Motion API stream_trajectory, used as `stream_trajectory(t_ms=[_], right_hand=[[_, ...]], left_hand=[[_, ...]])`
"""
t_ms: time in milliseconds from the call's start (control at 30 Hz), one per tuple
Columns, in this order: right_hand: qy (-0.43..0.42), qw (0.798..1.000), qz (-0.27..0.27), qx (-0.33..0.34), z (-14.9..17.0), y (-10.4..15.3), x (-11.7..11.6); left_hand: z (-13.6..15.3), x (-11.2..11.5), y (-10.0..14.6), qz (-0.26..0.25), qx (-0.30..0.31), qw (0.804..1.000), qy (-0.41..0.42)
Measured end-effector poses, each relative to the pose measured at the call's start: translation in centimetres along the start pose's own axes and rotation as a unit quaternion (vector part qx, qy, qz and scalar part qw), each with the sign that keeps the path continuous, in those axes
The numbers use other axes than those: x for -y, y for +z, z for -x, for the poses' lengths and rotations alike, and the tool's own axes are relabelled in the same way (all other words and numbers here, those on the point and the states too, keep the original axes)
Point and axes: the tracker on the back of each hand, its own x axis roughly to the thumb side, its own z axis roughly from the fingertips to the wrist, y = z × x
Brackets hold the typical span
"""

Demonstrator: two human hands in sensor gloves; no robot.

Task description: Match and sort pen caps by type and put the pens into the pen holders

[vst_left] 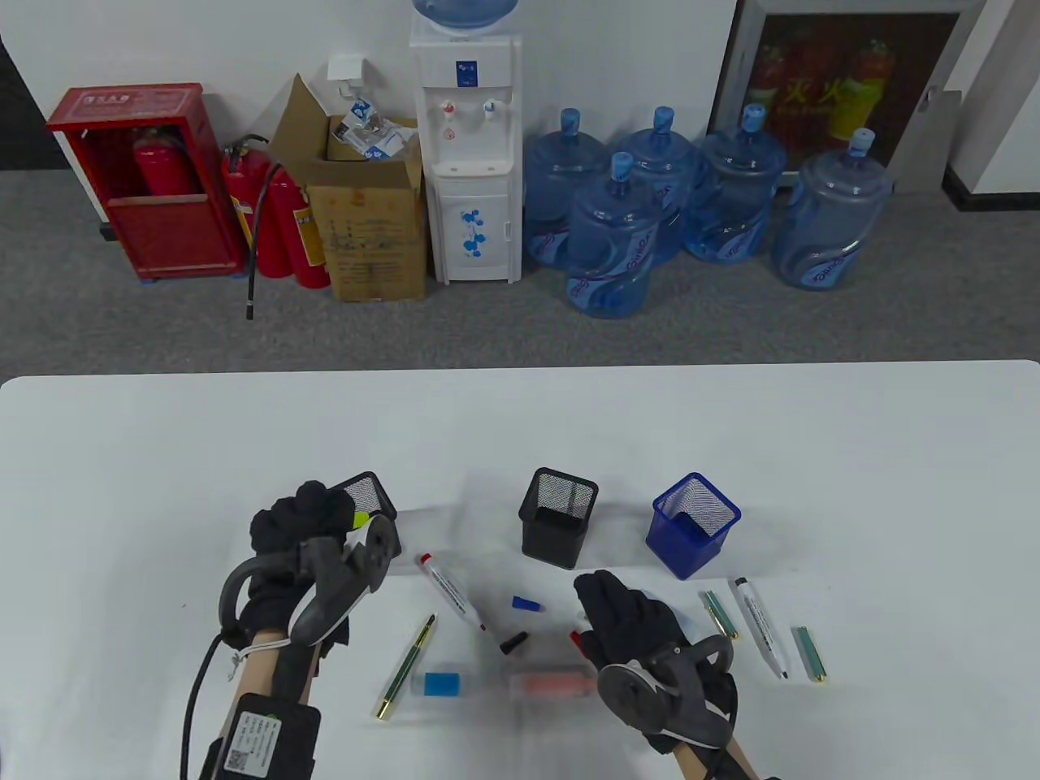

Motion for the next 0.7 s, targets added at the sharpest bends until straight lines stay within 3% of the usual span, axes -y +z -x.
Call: stream_trajectory(t_ms=[267, 400, 533, 700], right_hand=[[0.012, 1.000, -0.005, -0.001, 0.2, 0.0, 0.1], [0.014, 1.000, -0.007, -0.008, 0.6, 0.0, 0.2], [0.013, 1.000, -0.008, -0.014, 0.9, 0.1, 0.2], [0.020, 1.000, -0.014, -0.017, 1.0, 0.1, 0.1]], left_hand=[[-2.5, 2.5, -1.4, 0.021, -0.015, 0.999, -0.047], [-2.8, 2.5, -1.3, 0.027, -0.012, 0.999, -0.014], [-2.7, 1.3, 0.0, -0.011, 0.014, 1.000, -0.004], [-2.1, 0.2, 3.5, -0.060, 0.037, 0.997, 0.041]])
